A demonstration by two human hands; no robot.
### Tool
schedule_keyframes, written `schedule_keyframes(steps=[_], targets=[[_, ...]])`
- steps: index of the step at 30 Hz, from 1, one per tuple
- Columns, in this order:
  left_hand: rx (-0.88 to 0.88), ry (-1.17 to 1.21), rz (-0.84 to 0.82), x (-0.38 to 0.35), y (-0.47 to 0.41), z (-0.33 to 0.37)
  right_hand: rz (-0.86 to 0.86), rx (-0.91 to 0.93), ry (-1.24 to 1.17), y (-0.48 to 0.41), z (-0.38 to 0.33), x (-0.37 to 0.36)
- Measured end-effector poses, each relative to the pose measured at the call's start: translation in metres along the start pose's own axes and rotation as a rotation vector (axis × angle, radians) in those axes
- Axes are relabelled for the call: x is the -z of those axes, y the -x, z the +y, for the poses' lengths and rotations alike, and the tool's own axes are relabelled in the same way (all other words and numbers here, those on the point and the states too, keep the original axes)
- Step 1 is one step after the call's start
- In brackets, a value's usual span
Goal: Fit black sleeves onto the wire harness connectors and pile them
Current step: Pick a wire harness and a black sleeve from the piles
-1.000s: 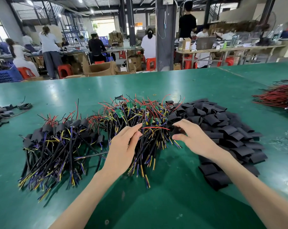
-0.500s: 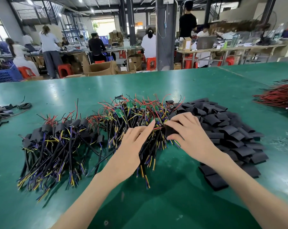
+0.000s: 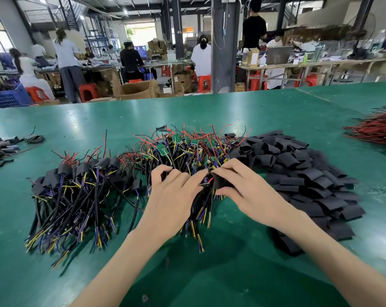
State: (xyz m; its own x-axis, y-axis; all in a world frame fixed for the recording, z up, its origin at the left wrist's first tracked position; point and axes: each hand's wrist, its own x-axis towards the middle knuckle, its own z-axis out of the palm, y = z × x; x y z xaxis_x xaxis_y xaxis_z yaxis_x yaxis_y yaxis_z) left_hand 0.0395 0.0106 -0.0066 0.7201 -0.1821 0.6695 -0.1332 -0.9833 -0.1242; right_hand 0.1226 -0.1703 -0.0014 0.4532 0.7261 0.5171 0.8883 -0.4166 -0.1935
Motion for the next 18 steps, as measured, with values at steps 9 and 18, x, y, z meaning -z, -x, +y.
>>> schedule_keyframes(steps=[9, 18], targets=[[0.006, 0.119, 0.008, -0.0035, 0.0021, -0.0017, -0.064, -0.014, -0.169, 0.0013, 0.0063, -0.0034], [0.087, 0.275, 0.045, -0.0034, 0.0007, 0.0008, -0.099, -0.112, -0.397, 0.0003, 0.0060, 0.0003]])
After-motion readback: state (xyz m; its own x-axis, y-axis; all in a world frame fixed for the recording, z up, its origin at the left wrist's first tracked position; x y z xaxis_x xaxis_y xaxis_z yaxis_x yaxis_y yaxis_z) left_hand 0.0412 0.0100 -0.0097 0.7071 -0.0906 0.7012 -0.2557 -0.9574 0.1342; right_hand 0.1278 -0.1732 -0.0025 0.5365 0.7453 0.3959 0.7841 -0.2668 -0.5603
